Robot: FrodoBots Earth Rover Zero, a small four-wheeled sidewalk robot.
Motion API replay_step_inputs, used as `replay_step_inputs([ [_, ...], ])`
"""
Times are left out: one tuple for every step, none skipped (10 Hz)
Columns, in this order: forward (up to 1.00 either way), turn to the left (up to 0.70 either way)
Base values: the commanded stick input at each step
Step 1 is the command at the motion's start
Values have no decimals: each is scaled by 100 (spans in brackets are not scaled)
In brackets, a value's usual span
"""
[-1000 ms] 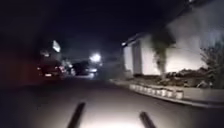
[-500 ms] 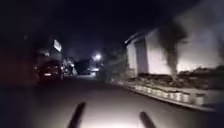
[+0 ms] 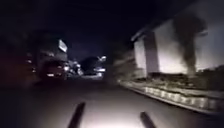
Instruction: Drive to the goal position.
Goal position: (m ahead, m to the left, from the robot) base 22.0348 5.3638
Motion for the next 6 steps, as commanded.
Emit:
replay_step_inputs([
  [100,3],
  [100,3],
  [100,3],
  [100,3],
  [100,3],
  [100,3],
])
